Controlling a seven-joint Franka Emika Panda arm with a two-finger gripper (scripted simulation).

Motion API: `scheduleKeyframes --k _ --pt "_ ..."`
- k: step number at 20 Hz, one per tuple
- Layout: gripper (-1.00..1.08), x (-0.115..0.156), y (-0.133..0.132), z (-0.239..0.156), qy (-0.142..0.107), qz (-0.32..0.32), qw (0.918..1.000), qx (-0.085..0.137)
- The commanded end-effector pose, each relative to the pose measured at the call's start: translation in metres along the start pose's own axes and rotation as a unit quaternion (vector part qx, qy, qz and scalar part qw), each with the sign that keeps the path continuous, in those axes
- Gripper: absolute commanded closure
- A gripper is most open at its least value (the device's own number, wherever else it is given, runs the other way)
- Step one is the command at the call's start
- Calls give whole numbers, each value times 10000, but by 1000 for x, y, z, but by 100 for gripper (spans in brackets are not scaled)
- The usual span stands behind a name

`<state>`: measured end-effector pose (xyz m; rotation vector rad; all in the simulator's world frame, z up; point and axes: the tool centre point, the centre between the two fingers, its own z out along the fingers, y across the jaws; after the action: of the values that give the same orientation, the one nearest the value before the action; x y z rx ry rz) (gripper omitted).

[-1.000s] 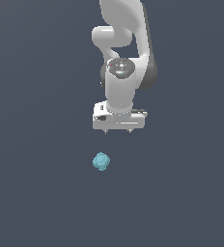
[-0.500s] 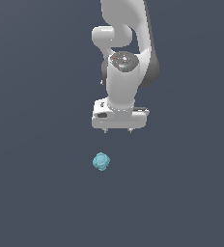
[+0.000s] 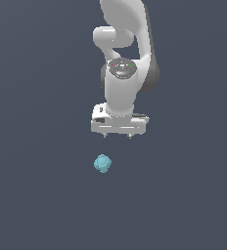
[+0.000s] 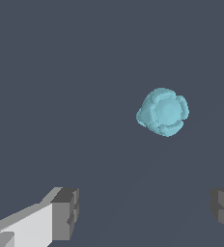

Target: Pick up the object and move it to a goal position.

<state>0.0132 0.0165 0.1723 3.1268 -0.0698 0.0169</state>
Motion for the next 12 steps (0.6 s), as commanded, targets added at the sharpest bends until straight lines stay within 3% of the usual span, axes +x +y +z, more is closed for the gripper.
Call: scheduleKeyframes --k 1,6,12 --pt "-92 6 5 6 -10 218 9998 13" --pt "-92 24 19 25 -31 854 9963 42" --pt "-92 47 42 55 -57 1761 9843 59"
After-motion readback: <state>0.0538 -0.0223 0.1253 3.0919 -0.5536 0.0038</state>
